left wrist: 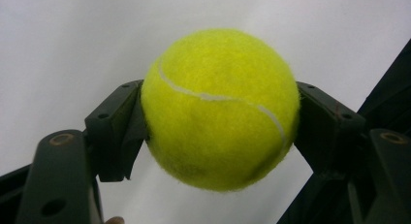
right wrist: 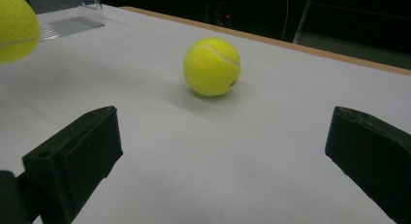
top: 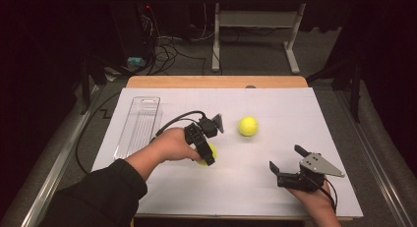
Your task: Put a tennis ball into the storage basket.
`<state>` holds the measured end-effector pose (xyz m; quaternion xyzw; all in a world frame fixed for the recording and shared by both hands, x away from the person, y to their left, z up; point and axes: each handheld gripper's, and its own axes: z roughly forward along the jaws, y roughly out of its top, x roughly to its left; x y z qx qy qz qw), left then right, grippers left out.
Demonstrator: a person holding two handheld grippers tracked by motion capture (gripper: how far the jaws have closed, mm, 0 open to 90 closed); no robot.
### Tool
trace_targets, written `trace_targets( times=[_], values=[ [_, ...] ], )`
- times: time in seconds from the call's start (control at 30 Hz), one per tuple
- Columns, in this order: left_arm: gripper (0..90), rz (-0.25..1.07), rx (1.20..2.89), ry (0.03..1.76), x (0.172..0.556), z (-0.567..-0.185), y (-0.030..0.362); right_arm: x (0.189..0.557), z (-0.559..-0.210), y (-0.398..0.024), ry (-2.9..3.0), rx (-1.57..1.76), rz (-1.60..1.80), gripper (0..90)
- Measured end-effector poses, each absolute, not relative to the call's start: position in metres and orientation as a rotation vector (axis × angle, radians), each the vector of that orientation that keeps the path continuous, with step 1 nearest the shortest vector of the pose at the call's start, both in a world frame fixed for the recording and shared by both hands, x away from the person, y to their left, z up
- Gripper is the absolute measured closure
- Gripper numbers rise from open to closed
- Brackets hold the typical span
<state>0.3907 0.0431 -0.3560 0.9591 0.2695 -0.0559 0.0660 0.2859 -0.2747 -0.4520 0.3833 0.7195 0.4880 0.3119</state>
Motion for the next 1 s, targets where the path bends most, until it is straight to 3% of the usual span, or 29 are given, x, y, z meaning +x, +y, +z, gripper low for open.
trace_targets(
  times=[0.47, 1.0],
  values=[
    [26.9, -0.119, 2.831, 1.02, 0.422, -0.317, 0.112, 0.286, -0.452, -0.275, 1.904, 1.016, 1.283, 0.0],
    [26.9, -0.042, 2.749, 1.303, 0.447, -0.307, 0.191, 0.287, -0.454, -0.275, 1.912, 1.018, 1.281, 0.0]
  ],
)
